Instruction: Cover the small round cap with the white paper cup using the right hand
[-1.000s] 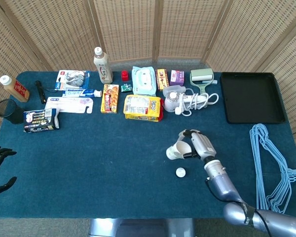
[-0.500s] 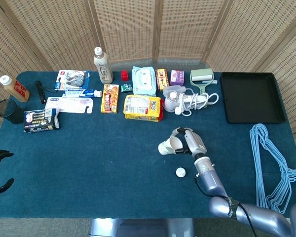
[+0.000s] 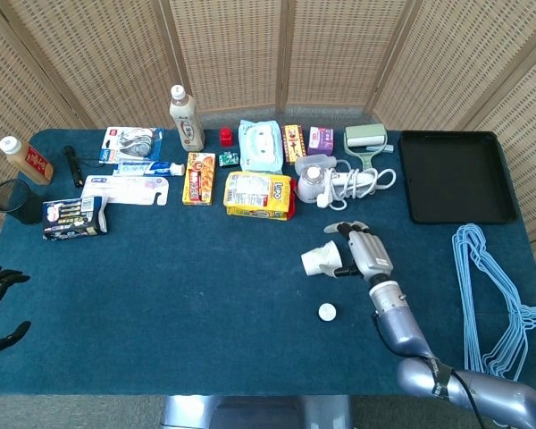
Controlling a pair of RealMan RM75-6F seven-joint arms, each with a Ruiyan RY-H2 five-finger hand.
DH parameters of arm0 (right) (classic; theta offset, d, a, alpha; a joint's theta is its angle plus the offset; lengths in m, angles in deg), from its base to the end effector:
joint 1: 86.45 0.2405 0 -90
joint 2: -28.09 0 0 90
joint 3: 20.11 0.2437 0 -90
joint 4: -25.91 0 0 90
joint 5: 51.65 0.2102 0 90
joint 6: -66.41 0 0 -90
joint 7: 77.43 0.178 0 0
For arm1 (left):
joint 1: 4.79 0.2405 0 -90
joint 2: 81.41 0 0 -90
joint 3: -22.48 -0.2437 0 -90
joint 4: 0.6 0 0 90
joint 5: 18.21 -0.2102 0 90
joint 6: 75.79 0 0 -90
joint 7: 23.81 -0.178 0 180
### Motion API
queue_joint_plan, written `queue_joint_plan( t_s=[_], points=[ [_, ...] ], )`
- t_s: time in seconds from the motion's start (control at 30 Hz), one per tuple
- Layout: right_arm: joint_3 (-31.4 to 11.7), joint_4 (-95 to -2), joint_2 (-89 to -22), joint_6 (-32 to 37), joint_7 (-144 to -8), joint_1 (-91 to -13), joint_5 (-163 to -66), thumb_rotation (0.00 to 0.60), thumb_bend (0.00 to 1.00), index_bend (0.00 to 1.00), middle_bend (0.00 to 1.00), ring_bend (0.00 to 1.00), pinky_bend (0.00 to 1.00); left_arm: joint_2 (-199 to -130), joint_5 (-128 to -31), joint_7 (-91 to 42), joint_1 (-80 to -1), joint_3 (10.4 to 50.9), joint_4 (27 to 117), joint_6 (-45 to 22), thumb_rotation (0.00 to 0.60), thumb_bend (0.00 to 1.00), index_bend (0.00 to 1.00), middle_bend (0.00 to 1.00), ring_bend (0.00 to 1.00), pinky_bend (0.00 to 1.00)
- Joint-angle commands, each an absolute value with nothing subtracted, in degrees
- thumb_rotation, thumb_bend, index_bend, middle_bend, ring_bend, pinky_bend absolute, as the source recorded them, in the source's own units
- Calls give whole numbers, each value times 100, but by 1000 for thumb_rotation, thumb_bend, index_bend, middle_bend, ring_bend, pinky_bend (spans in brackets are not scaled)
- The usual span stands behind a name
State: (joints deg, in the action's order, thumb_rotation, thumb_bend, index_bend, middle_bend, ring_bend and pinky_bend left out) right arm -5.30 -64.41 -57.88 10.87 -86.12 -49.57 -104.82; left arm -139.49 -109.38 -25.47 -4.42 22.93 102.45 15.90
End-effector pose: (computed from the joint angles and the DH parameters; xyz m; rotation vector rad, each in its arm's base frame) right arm -0.1626 -0.3635 -0.0067 1.5411 -1.3878 1.0313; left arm -0.2701 0.1777 0.1754 -1.3494 -0.9091 -0.9714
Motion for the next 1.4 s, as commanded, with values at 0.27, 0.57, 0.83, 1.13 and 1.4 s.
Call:
queue_joint_plan(
  t_s=[0.27, 0.57, 0.83, 1.13, 1.4],
  points=[
    [-863, -6208, -5807, 1242, -8969, -4684, -11411, 476, 272, 311, 229, 166, 60, -13920, -10910, -2541, -410, 2282, 10230, 1609, 600, 178, 281, 280, 174, 183],
    [-883, -5948, -6044, 1268, -9250, -4459, -11594, 474, 273, 311, 229, 163, 58, -13898, -10887, -2508, -369, 2274, 10195, 1643, 600, 178, 282, 280, 174, 182],
    [-977, -6004, -6031, 1268, -9551, -4460, -11397, 473, 272, 311, 228, 157, 58, -13917, -10884, -2466, -365, 2276, 10155, 1641, 600, 179, 281, 281, 175, 183],
    [-922, -5978, -6082, 1232, -9564, -4381, -11465, 476, 272, 311, 228, 156, 58, -13948, -10885, -2425, -370, 2281, 10106, 1632, 600, 179, 281, 280, 174, 183],
    [-974, -5587, -6168, 1429, -9431, -4196, -11803, 474, 272, 311, 228, 157, 55, -13945, -10847, -2398, -335, 2269, 10063, 1643, 600, 179, 281, 280, 174, 183]
  ],
)
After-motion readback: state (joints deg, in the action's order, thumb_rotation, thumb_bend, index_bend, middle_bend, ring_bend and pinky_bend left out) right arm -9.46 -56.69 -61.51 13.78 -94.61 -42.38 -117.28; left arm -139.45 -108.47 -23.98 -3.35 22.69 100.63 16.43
